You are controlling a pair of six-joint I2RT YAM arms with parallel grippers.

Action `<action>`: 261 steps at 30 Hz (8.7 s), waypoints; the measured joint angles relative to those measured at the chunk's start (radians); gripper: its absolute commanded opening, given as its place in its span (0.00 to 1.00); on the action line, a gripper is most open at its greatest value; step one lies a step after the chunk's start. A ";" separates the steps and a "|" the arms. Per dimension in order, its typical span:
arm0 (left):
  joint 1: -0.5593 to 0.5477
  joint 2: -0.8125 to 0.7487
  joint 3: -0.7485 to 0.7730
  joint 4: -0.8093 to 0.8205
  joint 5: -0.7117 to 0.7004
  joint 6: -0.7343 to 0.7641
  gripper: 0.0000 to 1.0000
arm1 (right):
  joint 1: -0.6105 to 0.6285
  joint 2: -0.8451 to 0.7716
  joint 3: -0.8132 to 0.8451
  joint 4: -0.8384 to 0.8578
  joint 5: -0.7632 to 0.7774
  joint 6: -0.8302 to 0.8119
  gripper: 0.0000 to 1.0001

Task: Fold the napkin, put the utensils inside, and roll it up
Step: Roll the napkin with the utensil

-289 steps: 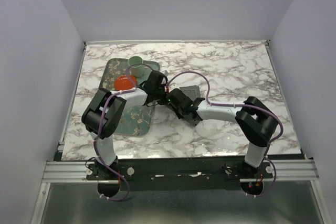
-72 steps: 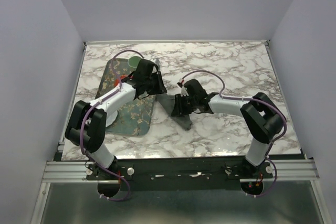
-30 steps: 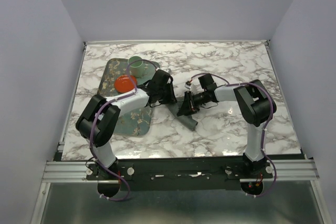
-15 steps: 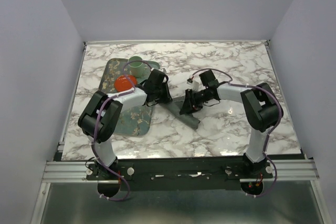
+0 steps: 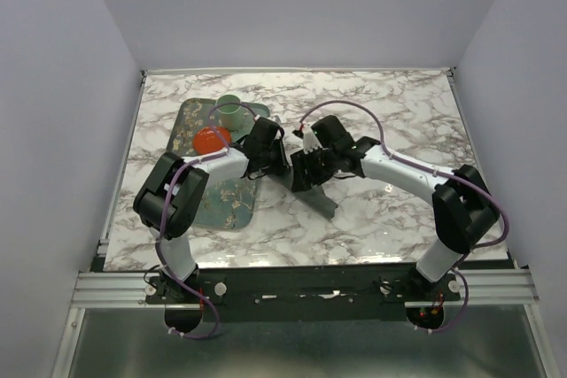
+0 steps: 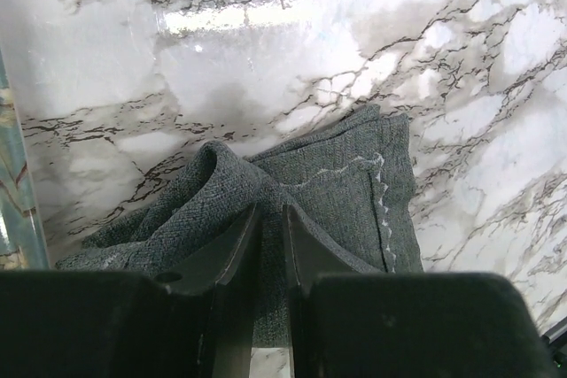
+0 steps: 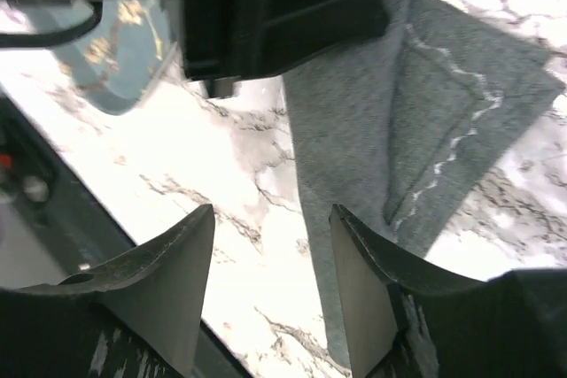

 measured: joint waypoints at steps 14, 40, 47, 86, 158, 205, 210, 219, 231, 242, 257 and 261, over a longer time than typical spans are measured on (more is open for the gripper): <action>0.001 0.023 0.008 0.017 0.002 0.000 0.24 | 0.152 0.061 -0.006 0.000 0.317 -0.075 0.60; 0.072 0.089 0.159 -0.135 0.116 0.034 0.41 | 0.205 0.153 -0.066 0.184 0.539 -0.069 0.39; 0.090 0.053 0.219 -0.198 0.119 0.062 0.42 | 0.126 0.153 -0.066 0.195 0.362 -0.021 0.35; -0.012 0.062 0.116 -0.080 0.167 0.052 0.29 | -0.131 0.239 -0.166 0.417 -0.330 0.211 0.55; 0.010 0.105 0.144 -0.072 0.175 0.044 0.44 | 0.233 0.159 -0.074 0.188 0.631 0.000 0.40; -0.067 -0.058 0.135 -0.195 0.121 0.113 0.40 | -0.227 0.191 -0.290 0.549 -0.345 0.212 0.43; -0.059 -0.005 0.153 -0.183 0.108 0.111 0.39 | -0.230 0.200 -0.283 0.543 -0.369 0.211 0.46; -0.040 0.061 0.192 -0.188 0.091 0.120 0.38 | -0.232 0.198 -0.251 0.465 -0.382 0.171 0.57; -0.039 0.064 0.192 -0.185 0.092 0.119 0.38 | -0.144 0.034 -0.192 0.145 -0.054 0.076 0.62; -0.035 0.068 0.192 -0.181 0.094 0.108 0.38 | 0.143 0.000 -0.066 0.026 0.422 0.062 0.68; -0.032 0.068 0.192 -0.177 0.095 0.101 0.38 | 0.220 0.046 -0.005 -0.038 0.645 0.056 0.57; -0.032 0.068 0.192 -0.177 0.096 0.100 0.38 | 0.226 0.046 -0.003 -0.035 0.636 0.063 0.63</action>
